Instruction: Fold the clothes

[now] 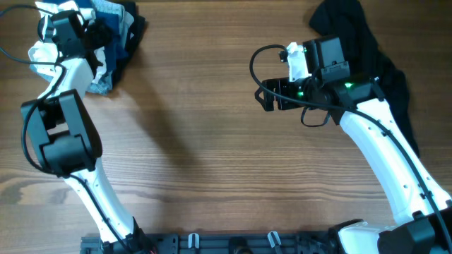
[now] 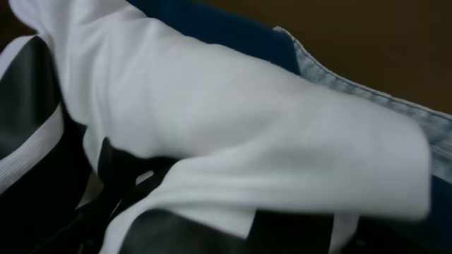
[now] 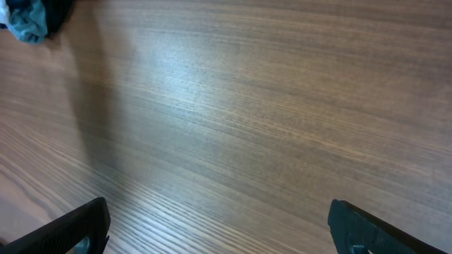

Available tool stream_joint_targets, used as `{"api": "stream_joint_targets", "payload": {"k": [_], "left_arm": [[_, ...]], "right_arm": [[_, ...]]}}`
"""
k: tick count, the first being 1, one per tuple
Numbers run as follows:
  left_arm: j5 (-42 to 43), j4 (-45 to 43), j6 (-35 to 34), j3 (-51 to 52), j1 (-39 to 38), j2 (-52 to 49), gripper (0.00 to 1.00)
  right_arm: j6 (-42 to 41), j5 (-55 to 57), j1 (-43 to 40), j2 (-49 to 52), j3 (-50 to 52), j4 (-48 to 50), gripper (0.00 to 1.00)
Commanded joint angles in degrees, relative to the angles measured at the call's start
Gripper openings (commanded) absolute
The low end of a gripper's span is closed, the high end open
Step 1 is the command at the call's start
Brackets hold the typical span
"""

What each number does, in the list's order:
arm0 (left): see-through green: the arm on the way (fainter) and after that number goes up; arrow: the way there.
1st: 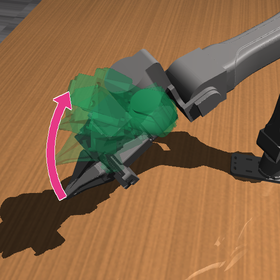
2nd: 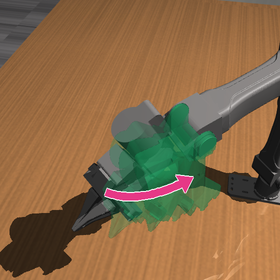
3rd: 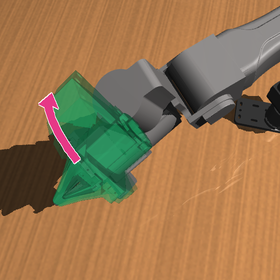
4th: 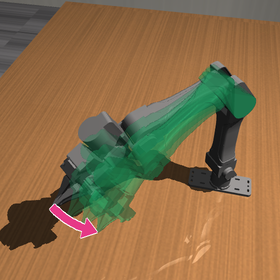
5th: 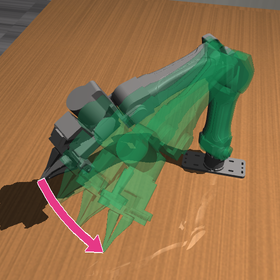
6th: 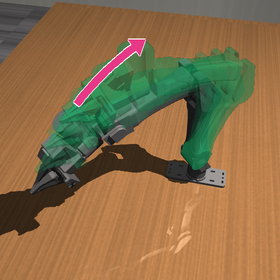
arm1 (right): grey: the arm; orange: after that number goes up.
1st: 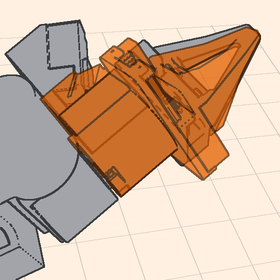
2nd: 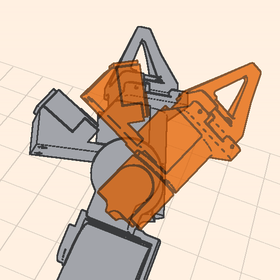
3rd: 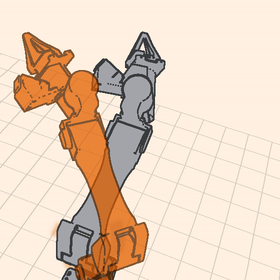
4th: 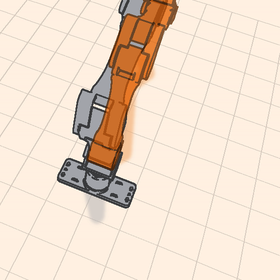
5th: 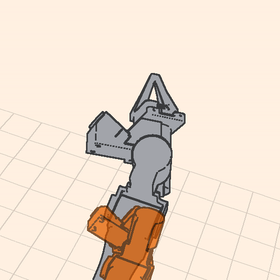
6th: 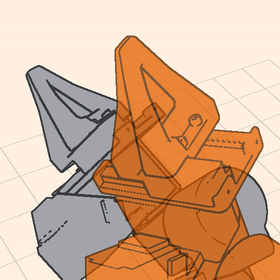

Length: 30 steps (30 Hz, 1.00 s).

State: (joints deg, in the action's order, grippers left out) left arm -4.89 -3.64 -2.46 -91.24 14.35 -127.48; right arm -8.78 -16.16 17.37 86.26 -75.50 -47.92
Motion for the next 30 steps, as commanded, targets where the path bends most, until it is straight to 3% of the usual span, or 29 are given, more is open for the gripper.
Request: {"api": "stream_joint_targets", "payload": {"k": [1,14,30], "left_arm": [[0.3,3.0,-1.0,1.2,0.2,11.0,1.00],[5.0,24.9,-1.0,1.2,0.1,37.4,1.00],[5.0,28.9,-1.0,1.2,0.1,40.0,1.00]], "right_arm": [[2.2,3.4,-0.1,0.4,-2.1,0.9,1.00],[6.5,15.9,-0.2,-7.1,-16.8,-5.0,1.00],[7.1,20.4,-0.2,-27.5,-20.2,-9.8,1.00]]}}
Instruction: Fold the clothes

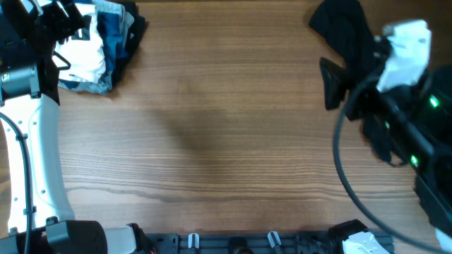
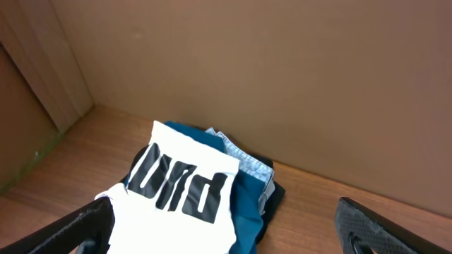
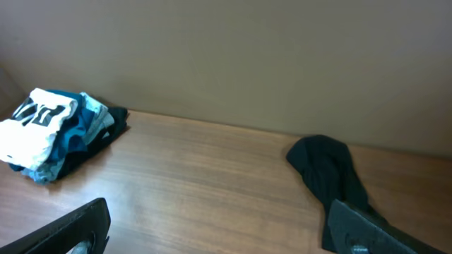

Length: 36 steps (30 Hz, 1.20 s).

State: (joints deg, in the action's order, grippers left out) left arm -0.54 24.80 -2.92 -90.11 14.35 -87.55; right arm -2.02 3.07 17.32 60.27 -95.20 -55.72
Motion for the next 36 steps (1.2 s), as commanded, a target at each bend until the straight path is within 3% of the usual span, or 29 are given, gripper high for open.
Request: {"api": "stream_joint_targets", "payload": {"k": [1,13,19,23,30,36], "left_arm": [[0.7,0.5,-0.5,0.1,0.1,0.1,1.00],[0.7,0.6,-0.5,0.1,0.1,0.1,1.00],[0.7,0.6,-0.5,0.1,0.1,0.1,1.00],[0.7,0.6,-0.5,0.1,0.1,0.1,1.00],[0.7,0.6,-0.5,0.1,0.1,0.1,1.00],[0.7,0.6,-0.5,0.1,0.1,0.1,1.00]], "right_arm": [[0.4,1.2,-0.2,-1.8,-0.5,-2.6,1.00],[0.4,1.0,-0.2,0.0,-0.4,-11.1,1.00],[0.5,2.7,-0.2,0.6,0.9,-9.8,1.00],[1.3,5.7,-0.2,-2.4,7.7,-1.4,1.00],[5.2,5.6,-0.2,-15.9,33.2,25.4,1.00],[8.1,4.5,-0.2,-28.2,51.6,37.4,1.00]]}}
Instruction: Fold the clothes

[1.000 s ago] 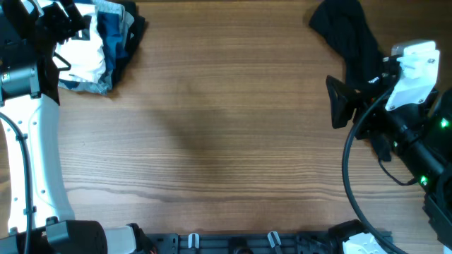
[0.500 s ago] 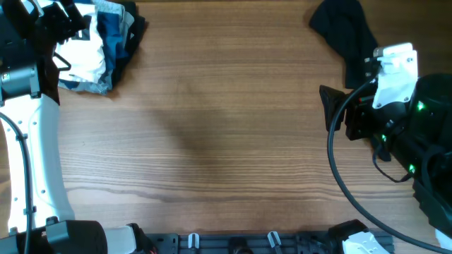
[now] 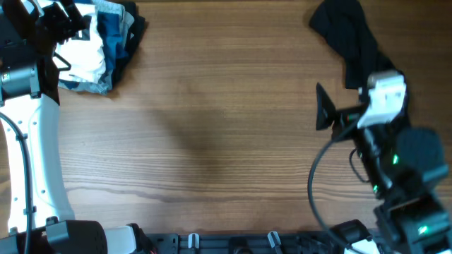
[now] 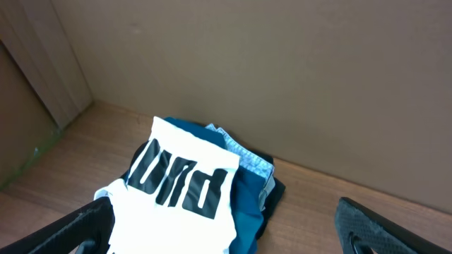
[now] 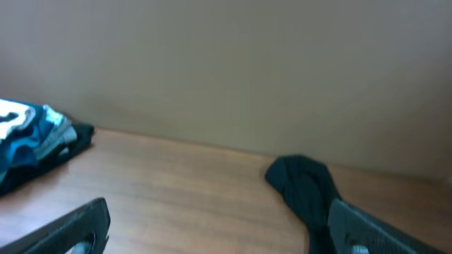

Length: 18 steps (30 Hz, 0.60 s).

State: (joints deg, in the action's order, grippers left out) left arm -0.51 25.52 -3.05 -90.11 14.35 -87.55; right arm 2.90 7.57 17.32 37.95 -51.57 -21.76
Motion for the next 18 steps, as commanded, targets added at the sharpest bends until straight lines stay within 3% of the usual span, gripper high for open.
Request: {"api": "stream_joint_targets", "payload": {"k": [1,10,18], "left_arm": [[0.7,-0.1,-0.4,0.1,0.1,0.1,1.00],[0.7,-0.1,-0.4,0.1,0.1,0.1,1.00],[0.7,-0.1,-0.4,0.1,0.1,0.1,1.00]], "right_arm": [[4.2,-0.9,-0.4,-7.7,10.9,5.1,1.00],[4.5,-11.6,-6.8,-21.4,31.4,15.8,1.00],[4.4,-14.8,-10.4,-30.1,41.3,19.5,1.00]]}}
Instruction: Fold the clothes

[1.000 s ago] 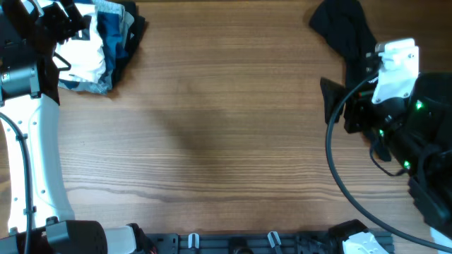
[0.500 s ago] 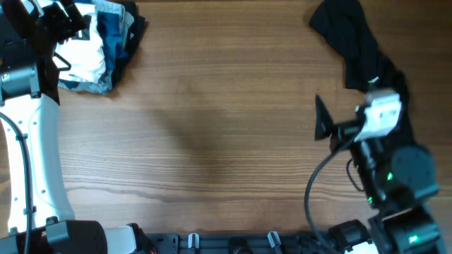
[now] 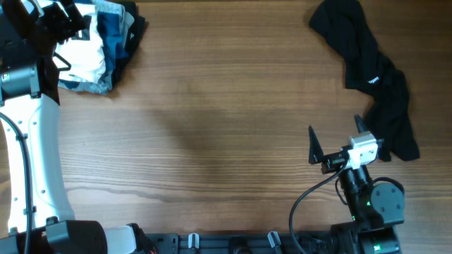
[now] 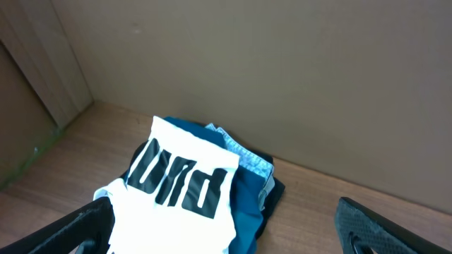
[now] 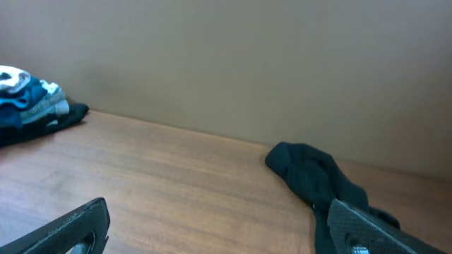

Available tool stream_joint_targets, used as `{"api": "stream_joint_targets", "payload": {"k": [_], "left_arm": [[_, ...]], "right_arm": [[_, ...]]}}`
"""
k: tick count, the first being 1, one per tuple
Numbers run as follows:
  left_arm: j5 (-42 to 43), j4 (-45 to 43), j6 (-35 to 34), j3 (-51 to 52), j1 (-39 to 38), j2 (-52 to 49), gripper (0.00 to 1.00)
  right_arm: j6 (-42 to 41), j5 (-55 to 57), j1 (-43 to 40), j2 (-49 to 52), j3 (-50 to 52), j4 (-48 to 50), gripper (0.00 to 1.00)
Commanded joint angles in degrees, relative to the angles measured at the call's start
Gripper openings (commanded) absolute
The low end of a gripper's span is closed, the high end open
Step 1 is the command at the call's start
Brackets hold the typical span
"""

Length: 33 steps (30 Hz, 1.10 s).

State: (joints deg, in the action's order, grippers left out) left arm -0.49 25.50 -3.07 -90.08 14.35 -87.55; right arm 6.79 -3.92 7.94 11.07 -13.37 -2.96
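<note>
A folded pile [image 3: 95,46] lies at the table's far left corner. On top of it is a white shirt with black letters [image 4: 176,190], over blue and denim pieces. My left gripper [image 4: 226,240] hangs open and empty above and just in front of the pile, and shows in the overhead view at the left gripper [image 3: 56,21]. A crumpled black garment [image 3: 371,70] lies unfolded at the far right and shows too as the black garment [image 5: 318,176]. My right gripper [image 5: 219,236] is open and empty, drawn back near the front edge, short of the garment.
The bare wooden table [image 3: 226,127] stretches between the pile and the black garment. A brown wall [image 5: 226,56] closes the far side. The right arm's base and cable [image 3: 353,190] sit at the front right, and the left arm [image 3: 28,141] runs along the left edge.
My right arm has drawn back from the mid-right of the table to the front edge, leaving the whole black garment uncovered in the overhead view. The left arm and the pile have not moved.
First my left gripper was down in the pile with the white shirt filling its view, and the right gripper hung low over the table's middle. Then the left stood back above the pile, open and empty. The right rose at the right side, then drew back to the front.
</note>
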Motion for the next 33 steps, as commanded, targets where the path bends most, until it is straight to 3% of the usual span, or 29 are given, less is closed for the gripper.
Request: {"api": "stream_joint_targets", "payload": {"k": [1,10,33], "left_arm": [[0.7,-0.1,-0.3,0.1,0.1,0.1,1.00],[0.7,-0.1,-0.3,0.1,0.1,0.1,1.00],[0.7,-0.1,-0.3,0.1,0.1,0.1,1.00]], "right_arm": [[0.5,-3.4,-1.1,-4.0,4.0,0.9,1.00],[0.6,-5.0,-1.2,-10.8,9.3,1.3,1.00],[0.7,-5.1,-1.2,-10.9,13.1,3.8,1.00]]}}
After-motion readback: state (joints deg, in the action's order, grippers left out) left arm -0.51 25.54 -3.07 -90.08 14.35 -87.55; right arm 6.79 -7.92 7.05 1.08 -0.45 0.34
